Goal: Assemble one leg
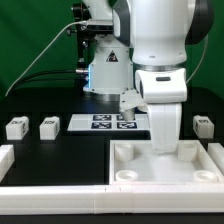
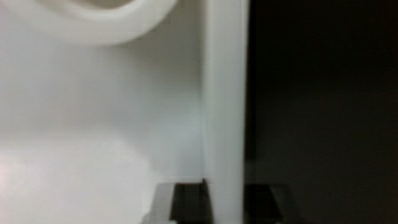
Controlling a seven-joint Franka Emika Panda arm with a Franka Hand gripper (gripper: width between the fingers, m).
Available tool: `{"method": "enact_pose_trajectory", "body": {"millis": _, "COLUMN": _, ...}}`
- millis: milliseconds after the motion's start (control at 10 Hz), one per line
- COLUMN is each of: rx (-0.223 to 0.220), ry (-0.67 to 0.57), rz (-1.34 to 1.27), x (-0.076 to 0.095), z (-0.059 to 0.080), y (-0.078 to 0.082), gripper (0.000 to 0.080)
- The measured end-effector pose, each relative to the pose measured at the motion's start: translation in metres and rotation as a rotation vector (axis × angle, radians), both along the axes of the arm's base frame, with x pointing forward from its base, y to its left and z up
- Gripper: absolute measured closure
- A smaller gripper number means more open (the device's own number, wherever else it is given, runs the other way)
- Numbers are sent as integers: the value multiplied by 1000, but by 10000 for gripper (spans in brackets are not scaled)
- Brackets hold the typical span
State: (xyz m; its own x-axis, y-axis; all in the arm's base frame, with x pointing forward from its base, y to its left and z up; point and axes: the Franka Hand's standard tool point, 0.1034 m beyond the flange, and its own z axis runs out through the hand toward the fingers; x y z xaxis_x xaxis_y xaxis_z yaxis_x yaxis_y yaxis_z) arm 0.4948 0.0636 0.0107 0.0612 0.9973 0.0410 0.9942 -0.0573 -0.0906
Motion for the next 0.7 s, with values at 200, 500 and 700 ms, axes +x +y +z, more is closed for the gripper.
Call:
{"method": "enact_pose_trajectory", "body": {"millis": 200, "rx": 1, "ry": -4, "rz": 0, "x": 0, "z": 0, "y": 0, "gripper": 728}}
{"method": "enact_pose_trajectory", "body": {"millis": 500, "rx": 2, "ry": -13, "rz": -4, "x": 0, "z": 0, "y": -3, "gripper": 623}}
{"method": "enact_pose_trajectory", "body": {"millis": 700, "rx": 2, "ry": -13, "rz": -8, "x": 0, "z": -1, "y": -4, "gripper": 489}}
